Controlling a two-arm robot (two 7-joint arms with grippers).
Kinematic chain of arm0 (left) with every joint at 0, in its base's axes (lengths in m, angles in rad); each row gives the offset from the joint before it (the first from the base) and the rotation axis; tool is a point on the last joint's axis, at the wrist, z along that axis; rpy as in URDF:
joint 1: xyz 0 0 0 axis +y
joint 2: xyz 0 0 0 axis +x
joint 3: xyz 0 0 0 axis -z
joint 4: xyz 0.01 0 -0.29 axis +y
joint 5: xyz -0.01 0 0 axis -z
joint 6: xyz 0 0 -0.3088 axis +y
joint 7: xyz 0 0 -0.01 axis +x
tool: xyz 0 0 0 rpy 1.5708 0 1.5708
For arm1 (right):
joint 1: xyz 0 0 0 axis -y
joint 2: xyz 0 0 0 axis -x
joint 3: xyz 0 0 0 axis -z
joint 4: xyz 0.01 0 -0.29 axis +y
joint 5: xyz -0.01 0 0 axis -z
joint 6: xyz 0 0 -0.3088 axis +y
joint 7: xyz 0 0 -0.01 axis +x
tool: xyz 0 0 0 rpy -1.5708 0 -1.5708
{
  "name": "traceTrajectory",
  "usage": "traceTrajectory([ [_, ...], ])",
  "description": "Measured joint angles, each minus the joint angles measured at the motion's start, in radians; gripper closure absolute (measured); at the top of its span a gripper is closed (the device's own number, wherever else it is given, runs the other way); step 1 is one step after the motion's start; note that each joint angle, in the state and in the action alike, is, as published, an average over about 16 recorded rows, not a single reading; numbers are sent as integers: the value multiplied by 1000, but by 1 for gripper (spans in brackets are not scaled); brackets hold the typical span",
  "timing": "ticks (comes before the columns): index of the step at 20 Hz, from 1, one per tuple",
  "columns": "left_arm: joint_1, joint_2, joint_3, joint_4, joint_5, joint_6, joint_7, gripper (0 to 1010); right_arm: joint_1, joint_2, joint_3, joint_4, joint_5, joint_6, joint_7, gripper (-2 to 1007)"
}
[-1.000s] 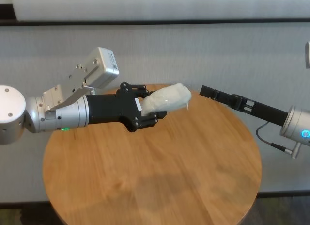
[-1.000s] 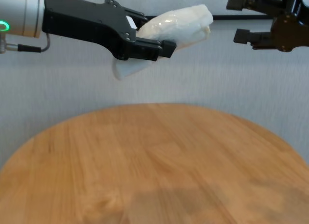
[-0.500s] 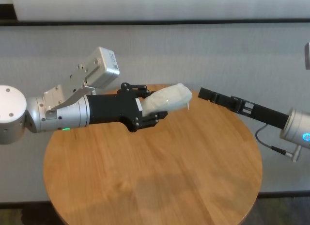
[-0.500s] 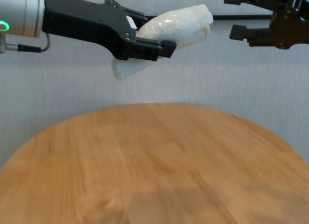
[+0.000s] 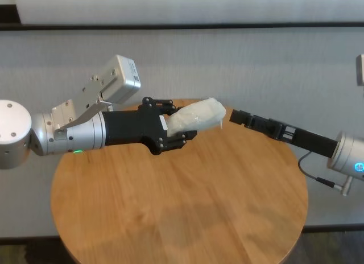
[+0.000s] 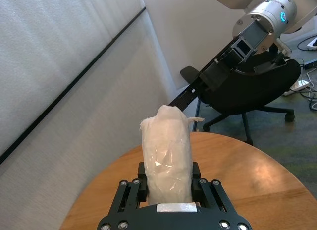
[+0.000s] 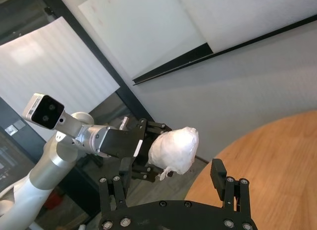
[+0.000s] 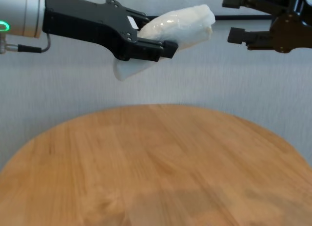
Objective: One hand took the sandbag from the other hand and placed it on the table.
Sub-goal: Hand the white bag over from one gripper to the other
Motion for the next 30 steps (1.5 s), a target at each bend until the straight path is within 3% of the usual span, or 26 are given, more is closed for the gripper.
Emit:
traceTrajectory([
  [16, 0, 0, 0, 0, 0, 0, 0, 495, 24, -23, -49, 0, 25, -5, -49, 4],
  [30, 0, 0, 0, 0, 0, 0, 0, 495, 43, -36, -89, 17, 36, -24, -61, 4],
])
